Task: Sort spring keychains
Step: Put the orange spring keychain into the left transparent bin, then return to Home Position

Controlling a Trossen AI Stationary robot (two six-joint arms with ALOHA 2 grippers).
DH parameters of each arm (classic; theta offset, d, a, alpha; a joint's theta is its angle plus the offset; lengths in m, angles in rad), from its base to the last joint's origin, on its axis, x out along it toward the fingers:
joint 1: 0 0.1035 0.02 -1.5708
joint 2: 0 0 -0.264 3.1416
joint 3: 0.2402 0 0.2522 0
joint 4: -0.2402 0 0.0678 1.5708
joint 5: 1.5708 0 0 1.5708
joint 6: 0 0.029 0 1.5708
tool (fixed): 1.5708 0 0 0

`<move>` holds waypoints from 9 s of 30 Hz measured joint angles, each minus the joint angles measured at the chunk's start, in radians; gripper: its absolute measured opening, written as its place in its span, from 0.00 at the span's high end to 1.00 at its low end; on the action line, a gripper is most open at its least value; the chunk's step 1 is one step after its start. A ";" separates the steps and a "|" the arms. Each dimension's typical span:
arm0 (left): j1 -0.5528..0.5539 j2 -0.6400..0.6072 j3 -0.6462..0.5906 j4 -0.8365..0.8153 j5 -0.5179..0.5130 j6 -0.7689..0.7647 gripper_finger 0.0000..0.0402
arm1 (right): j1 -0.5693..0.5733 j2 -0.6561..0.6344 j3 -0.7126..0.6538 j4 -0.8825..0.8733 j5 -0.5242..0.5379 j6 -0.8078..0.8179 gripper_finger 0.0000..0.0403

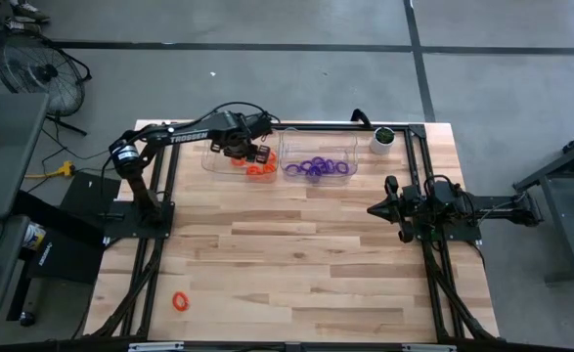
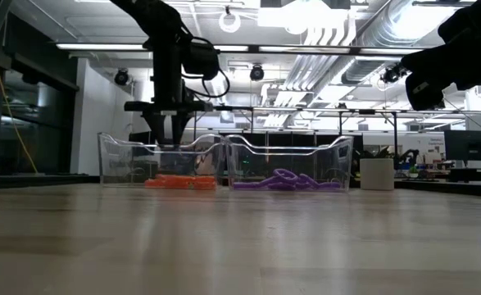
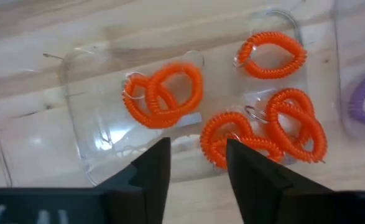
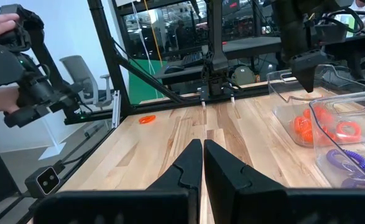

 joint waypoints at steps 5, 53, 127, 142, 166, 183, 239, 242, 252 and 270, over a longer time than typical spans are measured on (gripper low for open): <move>-0.011 -0.007 0.000 -0.002 0.030 0.033 0.59 | 0.000 0.000 0.000 0.000 0.000 0.000 0.97; -1.325 -0.162 -0.189 -0.228 0.215 -1.499 1.00 | 0.000 0.000 0.000 0.000 0.000 0.000 0.97; -1.427 -0.013 -0.401 0.148 0.386 0.153 0.48 | 0.000 0.000 0.000 0.000 0.000 0.000 0.97; -1.427 -0.010 -0.408 0.165 0.335 0.259 0.82 | 0.000 0.000 0.000 0.000 0.000 0.000 0.97; -1.327 -0.066 -0.357 0.203 0.232 0.132 1.00 | 0.000 0.000 0.000 0.000 0.000 0.000 0.97; -1.002 -0.113 -0.166 0.167 -0.057 0.137 1.00 | 0.000 0.000 0.000 0.000 0.000 0.000 0.97; 0.027 0.072 0.023 0.086 0.202 0.022 0.62 | 0.000 0.000 0.000 0.000 0.000 0.000 0.97; 0.026 0.072 0.023 0.086 0.208 0.027 0.60 | 0.000 0.000 0.000 0.000 0.000 0.000 0.97; 0.024 -0.014 0.022 0.090 0.200 0.096 0.83 | 0.000 0.000 0.000 0.000 0.000 0.000 0.97; -0.290 -0.311 -0.172 0.408 0.136 0.281 1.00 | 0.000 0.000 0.000 0.000 0.000 0.000 0.97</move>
